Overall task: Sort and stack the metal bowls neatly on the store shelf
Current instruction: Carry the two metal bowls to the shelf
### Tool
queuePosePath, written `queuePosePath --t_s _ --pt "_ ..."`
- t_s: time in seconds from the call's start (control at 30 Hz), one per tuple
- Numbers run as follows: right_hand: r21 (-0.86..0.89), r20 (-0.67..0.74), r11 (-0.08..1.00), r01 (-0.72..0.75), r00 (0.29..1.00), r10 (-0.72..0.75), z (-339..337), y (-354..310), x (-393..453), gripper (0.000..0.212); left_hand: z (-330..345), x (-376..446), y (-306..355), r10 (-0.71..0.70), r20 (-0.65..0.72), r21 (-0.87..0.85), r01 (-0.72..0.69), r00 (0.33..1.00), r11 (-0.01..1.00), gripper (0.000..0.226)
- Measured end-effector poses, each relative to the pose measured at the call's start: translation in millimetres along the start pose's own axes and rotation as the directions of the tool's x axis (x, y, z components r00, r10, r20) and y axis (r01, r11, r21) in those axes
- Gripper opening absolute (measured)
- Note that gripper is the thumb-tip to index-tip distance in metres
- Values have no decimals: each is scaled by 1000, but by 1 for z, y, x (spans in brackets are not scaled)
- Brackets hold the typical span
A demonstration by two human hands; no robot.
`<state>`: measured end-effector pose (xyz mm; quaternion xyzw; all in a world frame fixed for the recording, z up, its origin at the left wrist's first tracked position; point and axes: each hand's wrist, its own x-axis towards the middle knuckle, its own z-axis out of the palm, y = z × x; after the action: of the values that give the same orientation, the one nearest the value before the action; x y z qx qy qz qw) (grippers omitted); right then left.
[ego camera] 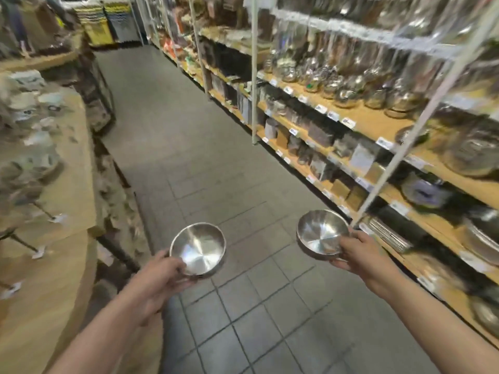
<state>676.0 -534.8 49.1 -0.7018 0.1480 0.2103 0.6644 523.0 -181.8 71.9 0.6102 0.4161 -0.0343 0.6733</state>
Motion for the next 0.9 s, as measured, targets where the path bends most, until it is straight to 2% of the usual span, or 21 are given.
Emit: queuePosePath --t_s 0.1,0.3,0.43,0.73,0.9 --pt "60 -94 998 11 996 -5 -35 -9 23 28 42 42 28 29 122 7 -30 992 1000 14" --pt "112 -245 993 -25 968 52 -68 -19 83 30 115 125 76 19 300 38 -32 954 999 17" --pt "113 -304 994 -10 952 44 -68 -51 146 19 161 189 119 15 369 92 -53 929 994 15" --pt "247 -418 969 1 902 106 -65 -168 282 17 269 334 278 41 403 157 -113 914 981 17" --pt "297 -469 954 36 876 112 -84 -199 347 13 355 396 332 -1 500 216 -123 866 969 16"
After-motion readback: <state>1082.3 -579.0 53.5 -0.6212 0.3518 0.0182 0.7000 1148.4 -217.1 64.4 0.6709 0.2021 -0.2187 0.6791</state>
